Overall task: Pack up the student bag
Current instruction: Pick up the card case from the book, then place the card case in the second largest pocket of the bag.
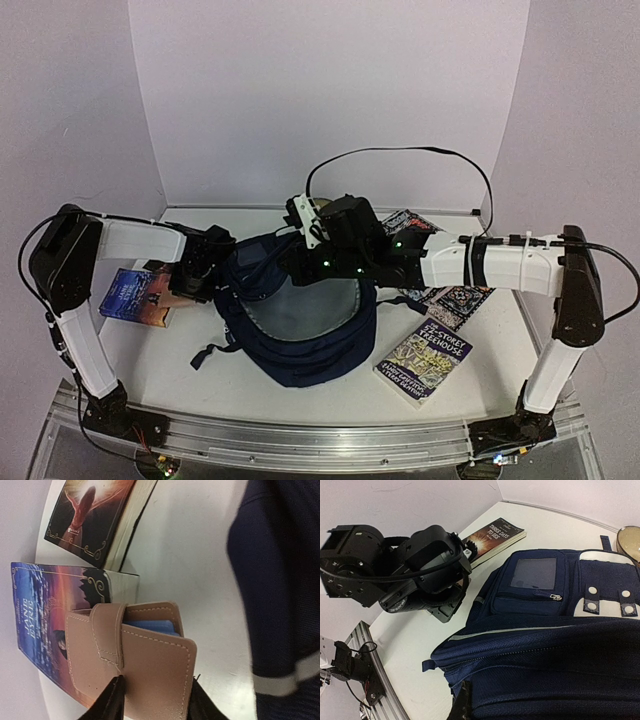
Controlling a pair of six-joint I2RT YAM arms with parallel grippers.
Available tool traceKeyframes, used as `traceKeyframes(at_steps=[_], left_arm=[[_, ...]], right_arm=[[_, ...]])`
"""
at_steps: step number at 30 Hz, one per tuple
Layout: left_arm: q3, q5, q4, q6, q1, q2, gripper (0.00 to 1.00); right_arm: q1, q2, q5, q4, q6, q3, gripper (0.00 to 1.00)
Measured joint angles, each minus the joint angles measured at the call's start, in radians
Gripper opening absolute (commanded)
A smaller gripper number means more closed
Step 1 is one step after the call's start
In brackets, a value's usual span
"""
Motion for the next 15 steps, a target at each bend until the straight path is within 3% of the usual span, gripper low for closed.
traceKeyframes(at_steps=[9,15], left_arm=[[-0.042,0.056,-0.021,-0.026,-0.005,-0.17,0.07],[-0.051,0.132,-0.049,-0.038,-0.005,-0.321,0.0]], right_arm=[[0.0,0.0,0.002,0.0,0.0,0.0,0.0],[-0.003,0.0,0.007,-0.001,-0.002,0.001,0.0]])
